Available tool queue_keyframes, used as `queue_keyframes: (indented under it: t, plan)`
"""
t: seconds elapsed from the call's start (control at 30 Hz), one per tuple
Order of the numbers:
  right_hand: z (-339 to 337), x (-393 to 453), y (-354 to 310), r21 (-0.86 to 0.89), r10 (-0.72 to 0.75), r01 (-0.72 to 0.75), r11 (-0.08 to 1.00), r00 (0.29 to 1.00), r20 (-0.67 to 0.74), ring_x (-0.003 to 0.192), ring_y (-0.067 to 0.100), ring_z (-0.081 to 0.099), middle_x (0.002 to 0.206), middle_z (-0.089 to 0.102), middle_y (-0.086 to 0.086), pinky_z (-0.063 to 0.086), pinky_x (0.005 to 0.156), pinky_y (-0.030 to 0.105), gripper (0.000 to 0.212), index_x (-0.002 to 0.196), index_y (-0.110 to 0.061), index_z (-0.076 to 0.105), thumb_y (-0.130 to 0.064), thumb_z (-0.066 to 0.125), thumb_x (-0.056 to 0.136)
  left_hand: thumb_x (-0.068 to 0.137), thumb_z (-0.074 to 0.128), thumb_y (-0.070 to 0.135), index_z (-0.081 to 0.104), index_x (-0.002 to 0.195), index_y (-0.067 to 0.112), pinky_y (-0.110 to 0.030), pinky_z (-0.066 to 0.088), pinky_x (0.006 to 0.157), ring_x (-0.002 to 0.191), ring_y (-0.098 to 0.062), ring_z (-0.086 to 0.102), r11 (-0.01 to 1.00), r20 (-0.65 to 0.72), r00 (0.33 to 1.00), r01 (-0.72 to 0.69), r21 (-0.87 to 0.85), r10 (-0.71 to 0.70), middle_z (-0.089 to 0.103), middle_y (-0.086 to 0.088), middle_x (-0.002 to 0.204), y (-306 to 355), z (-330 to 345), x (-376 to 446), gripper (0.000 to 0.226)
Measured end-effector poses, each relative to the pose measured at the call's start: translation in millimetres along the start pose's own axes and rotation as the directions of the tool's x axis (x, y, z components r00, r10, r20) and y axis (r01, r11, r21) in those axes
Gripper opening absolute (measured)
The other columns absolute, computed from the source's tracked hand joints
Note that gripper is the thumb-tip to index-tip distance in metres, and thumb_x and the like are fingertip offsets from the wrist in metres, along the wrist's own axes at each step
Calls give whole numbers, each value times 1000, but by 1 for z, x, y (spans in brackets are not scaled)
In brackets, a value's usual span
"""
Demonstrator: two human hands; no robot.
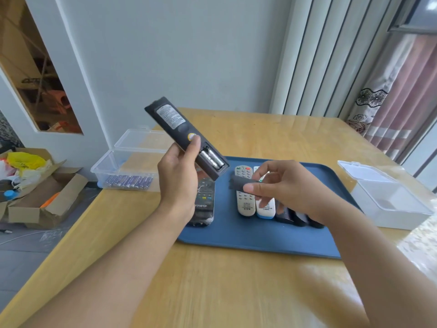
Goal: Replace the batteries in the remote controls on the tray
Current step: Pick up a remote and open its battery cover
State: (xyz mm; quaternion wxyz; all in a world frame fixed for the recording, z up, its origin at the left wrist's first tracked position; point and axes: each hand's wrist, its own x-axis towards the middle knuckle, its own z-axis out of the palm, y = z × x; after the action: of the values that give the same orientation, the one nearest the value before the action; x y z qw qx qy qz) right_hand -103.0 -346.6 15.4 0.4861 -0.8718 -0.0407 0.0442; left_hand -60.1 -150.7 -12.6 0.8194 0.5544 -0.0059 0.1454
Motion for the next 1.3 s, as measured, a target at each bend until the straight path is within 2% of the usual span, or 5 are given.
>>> queue_keyframes:
  t: [0.57,0.77,0.93,1.03,1.3]
  plan:
    - [-11,-14,1,-618,266,-140,774,957,117,67,16,73,71,75,-3,46,53,22,48,76,-20,72,-68,75,70,101,54,45,64,126,20,-29,54,53,72,-16,70,935,232,920,344,-86,-317,78,-7,100,5,8,-11,37]
    - [0,-7,-1,-484,-135,58,873,983,-127,47,3,53,62,64,-18,44,51,27,24,74,-33,72,-56,78,77,107,37,44,66,123,14,-28,52,52,73,-19,65,913,291,883,402,-66,-367,76,-9,98,6,12,-19,44]
    - [35,-4,3,-398,-616,496,772,740,-270,63,9,58,85,62,-14,45,61,16,21,103,-27,77,-33,81,83,107,39,43,68,122,11,-31,56,73,82,-21,67,890,351,849,448,-83,-395,73,-9,99,3,15,-25,46]
    - [44,-1,8,-422,-619,490,763,740,-261,67,1,59,95,60,-11,47,67,16,29,113,-27,75,-33,80,84,107,38,43,62,131,5,-42,49,94,96,-24,66,889,356,851,447,-102,-387,70,-12,110,2,16,-27,51]
    - [47,-3,4,-378,-547,435,817,793,-268,77,-1,61,102,57,-16,49,71,24,34,115,-32,74,-36,81,82,108,36,41,62,129,7,-34,60,77,86,-21,73,890,385,853,433,-143,-353,73,-12,105,5,16,-29,47]
